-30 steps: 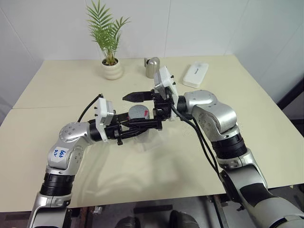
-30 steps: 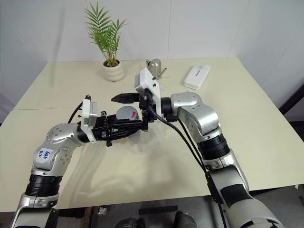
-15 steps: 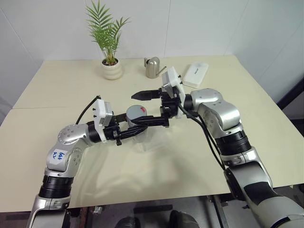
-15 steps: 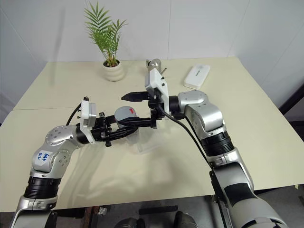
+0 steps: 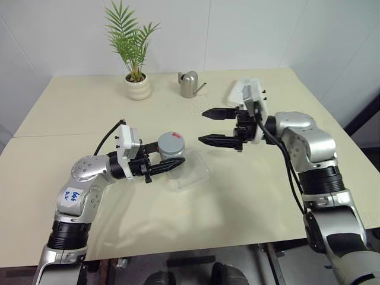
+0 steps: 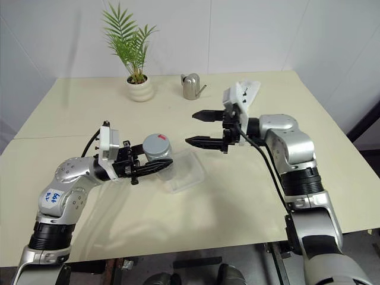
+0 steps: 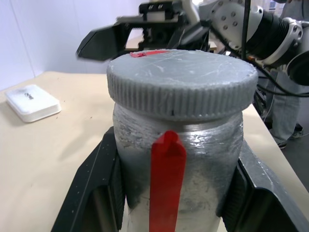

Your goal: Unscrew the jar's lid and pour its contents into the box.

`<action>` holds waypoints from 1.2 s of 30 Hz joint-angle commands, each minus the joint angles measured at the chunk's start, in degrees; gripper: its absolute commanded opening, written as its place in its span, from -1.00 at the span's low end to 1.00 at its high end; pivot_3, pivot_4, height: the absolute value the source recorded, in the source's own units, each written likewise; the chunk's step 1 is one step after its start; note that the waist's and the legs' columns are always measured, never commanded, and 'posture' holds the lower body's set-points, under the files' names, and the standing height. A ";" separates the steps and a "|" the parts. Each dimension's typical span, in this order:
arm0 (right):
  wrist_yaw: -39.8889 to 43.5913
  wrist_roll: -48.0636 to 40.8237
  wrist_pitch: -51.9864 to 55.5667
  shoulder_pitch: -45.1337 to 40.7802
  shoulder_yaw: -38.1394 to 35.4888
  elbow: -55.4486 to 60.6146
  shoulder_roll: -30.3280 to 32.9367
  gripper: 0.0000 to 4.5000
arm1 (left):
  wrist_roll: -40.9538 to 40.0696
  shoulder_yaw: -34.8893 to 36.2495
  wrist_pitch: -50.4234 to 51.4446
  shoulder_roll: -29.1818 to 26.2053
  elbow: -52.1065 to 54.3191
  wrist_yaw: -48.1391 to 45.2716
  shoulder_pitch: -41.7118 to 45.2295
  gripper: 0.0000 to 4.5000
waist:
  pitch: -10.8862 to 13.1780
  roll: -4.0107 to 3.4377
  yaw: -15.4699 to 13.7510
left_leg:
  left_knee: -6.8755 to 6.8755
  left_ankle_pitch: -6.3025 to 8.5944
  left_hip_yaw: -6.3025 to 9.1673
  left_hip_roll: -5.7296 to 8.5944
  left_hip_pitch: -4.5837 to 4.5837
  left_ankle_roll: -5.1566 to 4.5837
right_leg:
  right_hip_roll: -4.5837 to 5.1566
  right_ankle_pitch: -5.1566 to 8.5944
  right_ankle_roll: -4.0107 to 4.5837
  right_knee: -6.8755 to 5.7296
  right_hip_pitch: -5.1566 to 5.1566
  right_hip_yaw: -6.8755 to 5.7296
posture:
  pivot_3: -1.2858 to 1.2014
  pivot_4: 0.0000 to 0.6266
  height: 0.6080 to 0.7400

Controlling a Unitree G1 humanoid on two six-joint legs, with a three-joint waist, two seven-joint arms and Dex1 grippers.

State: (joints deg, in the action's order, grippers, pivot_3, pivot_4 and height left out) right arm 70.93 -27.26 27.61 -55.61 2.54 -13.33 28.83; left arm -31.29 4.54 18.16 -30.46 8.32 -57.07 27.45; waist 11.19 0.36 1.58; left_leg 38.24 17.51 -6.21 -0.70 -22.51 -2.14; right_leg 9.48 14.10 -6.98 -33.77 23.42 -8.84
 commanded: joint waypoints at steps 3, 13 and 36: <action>-1.65 -5.11 3.69 -1.87 -0.05 8.77 -4.24 0.99 | -0.47 1.16 -1.01 -0.22 0.84 0.53 1.21 -0.11 | 0.00 0.00 0.11 | -0.01 0.00 0.00 -0.02 0.01 0.00 | 0.00 0.00 0.00 -0.01 0.01 0.00 | 0.03 -0.52 1.00; -8.84 -1.84 5.19 -2.64 7.25 12.61 -13.44 0.99 | -0.20 -0.26 -1.09 1.23 0.66 0.97 1.47 -0.11 | 0.00 0.00 -0.14 | 0.01 0.00 0.02 0.00 -0.01 0.01 | -0.01 -0.01 0.01 -0.02 0.02 0.01 | 0.03 -0.52 1.00; -2.33 0.33 -1.13 -2.86 3.02 2.91 -5.55 0.99 | -0.97 -0.24 -1.41 0.73 1.46 0.68 0.57 -0.11 | 0.00 0.01 -0.02 | 0.00 0.00 0.00 0.00 -0.01 0.00 | -0.01 -0.01 0.01 -0.02 0.03 0.01 | 0.03 -0.52 1.00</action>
State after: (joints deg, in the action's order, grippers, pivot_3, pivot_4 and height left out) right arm 69.38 -27.19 27.41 -58.57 8.60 -9.85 21.33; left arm -31.23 3.58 18.13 -29.31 6.91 -54.97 28.45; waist 11.18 0.36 1.56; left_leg 38.24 17.51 -6.21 -0.70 -22.52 -2.14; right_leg 9.47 14.09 -6.96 -33.79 23.45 -8.83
